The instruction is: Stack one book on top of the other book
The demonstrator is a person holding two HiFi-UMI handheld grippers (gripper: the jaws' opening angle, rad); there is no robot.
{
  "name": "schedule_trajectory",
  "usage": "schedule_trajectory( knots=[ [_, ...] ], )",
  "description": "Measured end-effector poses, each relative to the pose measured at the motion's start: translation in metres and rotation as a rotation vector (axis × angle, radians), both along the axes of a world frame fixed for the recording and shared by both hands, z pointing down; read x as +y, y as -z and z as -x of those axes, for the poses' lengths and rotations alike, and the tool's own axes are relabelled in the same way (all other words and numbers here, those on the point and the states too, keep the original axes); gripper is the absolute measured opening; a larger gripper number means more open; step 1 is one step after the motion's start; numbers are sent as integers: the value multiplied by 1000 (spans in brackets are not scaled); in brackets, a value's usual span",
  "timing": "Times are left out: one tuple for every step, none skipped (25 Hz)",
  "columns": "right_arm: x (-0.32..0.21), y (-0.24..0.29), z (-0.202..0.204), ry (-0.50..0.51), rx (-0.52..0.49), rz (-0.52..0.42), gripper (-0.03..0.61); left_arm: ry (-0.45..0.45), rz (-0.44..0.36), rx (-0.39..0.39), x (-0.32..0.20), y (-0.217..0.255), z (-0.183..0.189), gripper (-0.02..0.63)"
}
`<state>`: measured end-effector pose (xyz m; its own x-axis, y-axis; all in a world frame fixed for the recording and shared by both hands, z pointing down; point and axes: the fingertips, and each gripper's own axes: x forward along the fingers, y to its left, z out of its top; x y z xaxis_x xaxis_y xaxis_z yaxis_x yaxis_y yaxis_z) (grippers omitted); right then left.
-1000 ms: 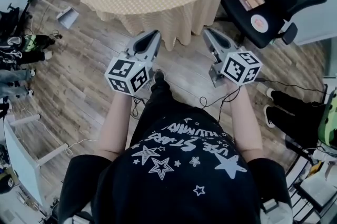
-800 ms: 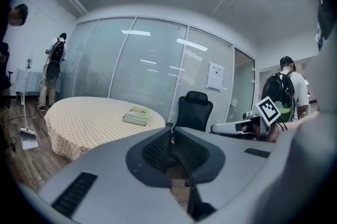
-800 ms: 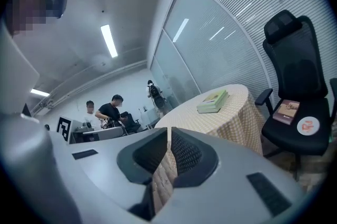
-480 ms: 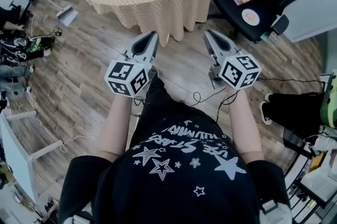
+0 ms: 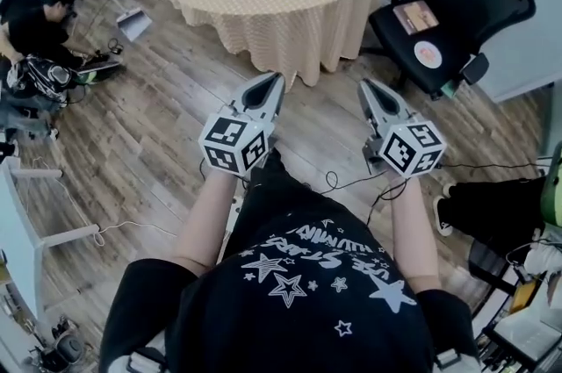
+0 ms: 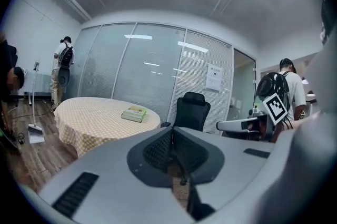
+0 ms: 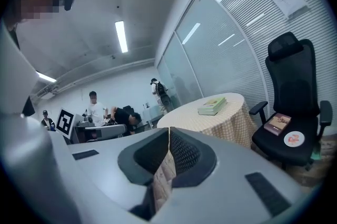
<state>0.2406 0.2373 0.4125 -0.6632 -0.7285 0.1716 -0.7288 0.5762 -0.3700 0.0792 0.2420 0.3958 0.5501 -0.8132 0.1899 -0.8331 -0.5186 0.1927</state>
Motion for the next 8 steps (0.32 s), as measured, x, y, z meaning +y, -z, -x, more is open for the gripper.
schedule_trajectory(
  knots=[
    [3, 0, -1, -5, 0, 2, 32, 2, 3, 5, 2, -1, 1, 12],
    [6, 0, -2, -10, 0, 3, 31, 2, 6, 10, 4, -3, 2, 12],
    [10, -1, -4, -15, 0, 5, 31, 0, 10, 14, 6, -5, 2, 12],
    [13, -2, -5, -19, 1, 6, 31, -4, 12, 15, 8, -7, 2, 12],
    [16, -4, -5, -23, 3, 9, 31, -7, 14, 14, 10, -9, 2, 12],
    [19, -7, -6, -26, 5, 13, 29, -10, 15, 12, 11, -11, 1, 12],
    [21, -9, -6, -29, 7, 16, 29, -13, 16, 9, 13, -12, 0, 12],
    [23, -12, -7, -32, 8, 20, 29, -16, 17, 6, 14, -14, 0, 12]
  ],
)
